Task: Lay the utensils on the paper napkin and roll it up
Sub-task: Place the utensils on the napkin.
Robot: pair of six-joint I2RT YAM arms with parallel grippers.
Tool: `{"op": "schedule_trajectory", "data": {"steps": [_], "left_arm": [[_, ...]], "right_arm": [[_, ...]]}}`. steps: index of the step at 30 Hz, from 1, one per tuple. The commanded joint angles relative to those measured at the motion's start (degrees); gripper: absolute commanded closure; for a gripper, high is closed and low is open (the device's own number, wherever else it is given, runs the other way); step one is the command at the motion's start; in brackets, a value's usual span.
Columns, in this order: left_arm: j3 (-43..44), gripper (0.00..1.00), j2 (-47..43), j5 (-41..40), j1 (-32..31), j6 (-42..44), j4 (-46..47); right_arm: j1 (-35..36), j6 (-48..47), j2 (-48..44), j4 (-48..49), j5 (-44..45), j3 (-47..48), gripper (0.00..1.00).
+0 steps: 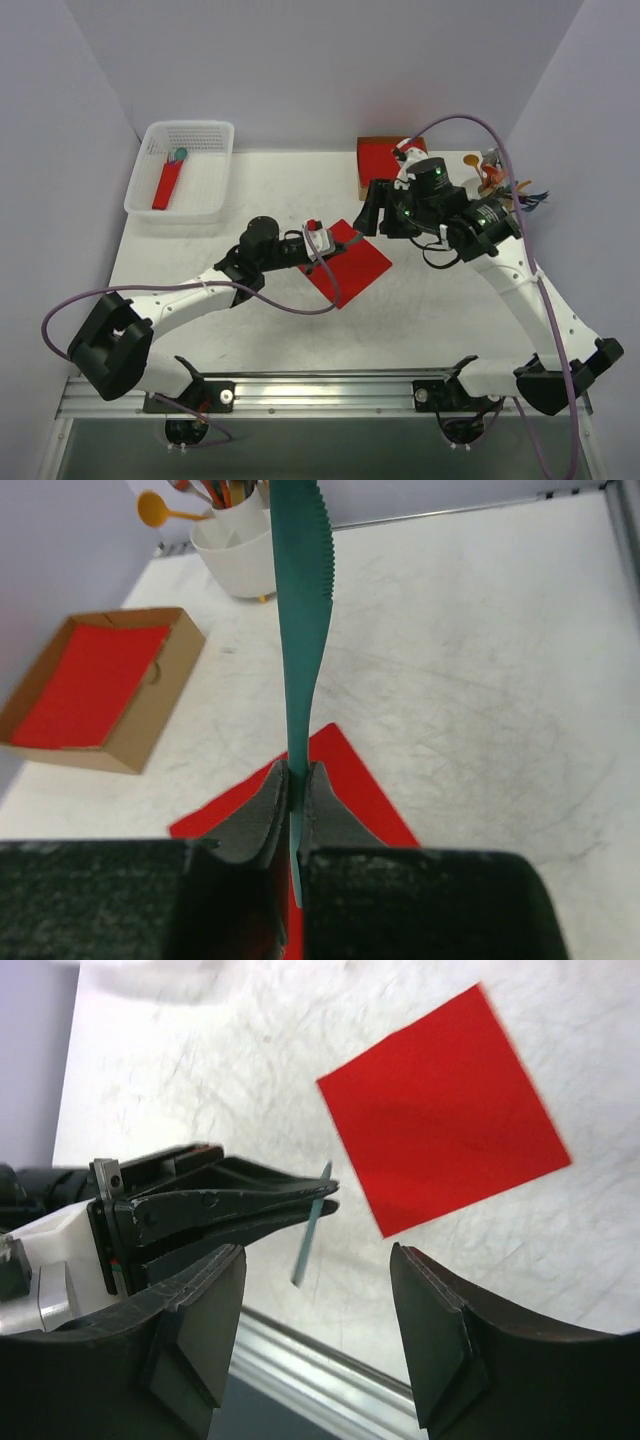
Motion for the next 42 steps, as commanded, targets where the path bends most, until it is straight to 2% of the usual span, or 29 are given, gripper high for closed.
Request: {"op": "schedule_trajectory", "data": {"steps": [1,3,5,6,8,12,13,14,17,19,23,29,34,42], "left_arm": [[3.7,0.98,1.7,-1.9,0.1,-16.1,2.1],[4.8,0.98,3.5,-4.3,0.0,-22.7,0.8],[7.9,0.98,4.8,-8.2,0.0,-29.8,-5.0],[8.8,0.98,6.0,-9.3,0.0,-31.8,-7.3],[11.6,0.98,7.2,-14.0,0.3,-39.1,-13.1],[18.1,0.98,12.6,-17.8,1.8,-49.2,-26.7],[19.4,0.98,14.0,-18.1,2.5,-53.1,-33.4],[21.6,0.98,15.5,-18.0,4.0,-55.3,-35.8],[21.3,0.98,20.7,-13.1,6.6,-62.3,-34.7],[22.1,0.98,22.7,-14.1,6.4,-63.2,-34.2],[27.8,0.98,24.9,-20.2,4.3,-61.9,-41.1],[33.5,0.98,29.8,-20.3,4.1,-64.7,-46.3],[37.7,0.98,33.2,-22.7,3.3,-65.1,-51.3],[51.8,0.98,40.8,-29.3,0.5,-62.1,-64.3]], "right_arm": [[-4.3,1.5,-5.7,3.7,5.3,-1.3,0.40],[-8.6,2.6,-9.0,5.7,6.7,-2.6,0.41],[-10.4,3.2,-12.4,7.3,9.1,-4.5,0.42],[-10.8,3.4,-13.4,7.5,12.7,-5.0,0.43],[-10.9,3.5,-15.3,7.7,14.6,-6.2,0.44],[-11.2,3.5,-16.2,6.2,17.2,-7.6,0.47],[-11.4,3.6,-17.0,6.1,18.4,-8.1,0.47],[-11.4,3.7,-17.6,6.3,18.8,-8.7,0.48],[-11.4,4.4,-19.6,8.1,18.9,-11.5,0.50],[-11.4,4.6,-19.4,8.1,18.7,-13.0,0.50],[-11.5,4.2,-18.5,10.8,16.3,-19.0,0.53],[-11.7,3.4,-17.0,18.0,15.4,-28.8,0.70],[-12.1,2.8,-14.9,24.1,14.5,-32.8,0.73],[-13.5,0.1,-11.5,28.0,13.1,-34.1,0.74]]}}
